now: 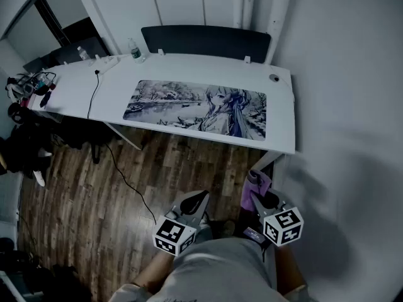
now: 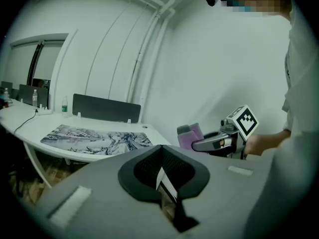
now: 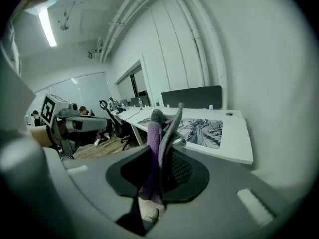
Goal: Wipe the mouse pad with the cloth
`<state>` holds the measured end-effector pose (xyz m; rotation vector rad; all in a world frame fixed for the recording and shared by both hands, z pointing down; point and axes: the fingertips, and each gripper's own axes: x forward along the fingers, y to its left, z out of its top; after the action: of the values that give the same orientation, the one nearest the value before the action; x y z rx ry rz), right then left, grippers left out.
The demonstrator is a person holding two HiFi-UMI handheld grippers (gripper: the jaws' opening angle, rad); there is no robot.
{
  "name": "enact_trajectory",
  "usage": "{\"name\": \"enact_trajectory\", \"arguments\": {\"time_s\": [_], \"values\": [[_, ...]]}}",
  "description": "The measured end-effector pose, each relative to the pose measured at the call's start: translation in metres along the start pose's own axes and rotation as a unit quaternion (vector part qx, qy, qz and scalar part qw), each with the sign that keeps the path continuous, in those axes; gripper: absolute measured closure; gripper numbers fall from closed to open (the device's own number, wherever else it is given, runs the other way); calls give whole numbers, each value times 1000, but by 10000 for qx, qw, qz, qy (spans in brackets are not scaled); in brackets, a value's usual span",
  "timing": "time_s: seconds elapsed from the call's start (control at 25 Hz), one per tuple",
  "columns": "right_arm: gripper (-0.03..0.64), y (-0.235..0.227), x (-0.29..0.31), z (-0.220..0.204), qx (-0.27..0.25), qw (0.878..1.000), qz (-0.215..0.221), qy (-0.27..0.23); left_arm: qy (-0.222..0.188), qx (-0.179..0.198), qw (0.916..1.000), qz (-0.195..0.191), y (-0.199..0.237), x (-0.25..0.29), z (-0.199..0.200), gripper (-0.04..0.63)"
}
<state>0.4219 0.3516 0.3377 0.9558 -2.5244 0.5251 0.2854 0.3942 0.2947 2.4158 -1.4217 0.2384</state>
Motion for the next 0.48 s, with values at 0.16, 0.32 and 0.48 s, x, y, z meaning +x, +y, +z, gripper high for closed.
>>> {"name": "enact_trajectory", "arguments": {"time_s": [0.16,0.32,0.48], "values": [[531,4,6,1,-62,10000,20,48,-10,-26,10000,-17,7,0,0,577],[531,10,15,8,-50,10000,-32,17,-42,-32,10000,-37,19,-4,2,577],[529,17,23,22,56,9999,-21,-138,-108,-51,9999,-90,34,-9,7,576]]}}
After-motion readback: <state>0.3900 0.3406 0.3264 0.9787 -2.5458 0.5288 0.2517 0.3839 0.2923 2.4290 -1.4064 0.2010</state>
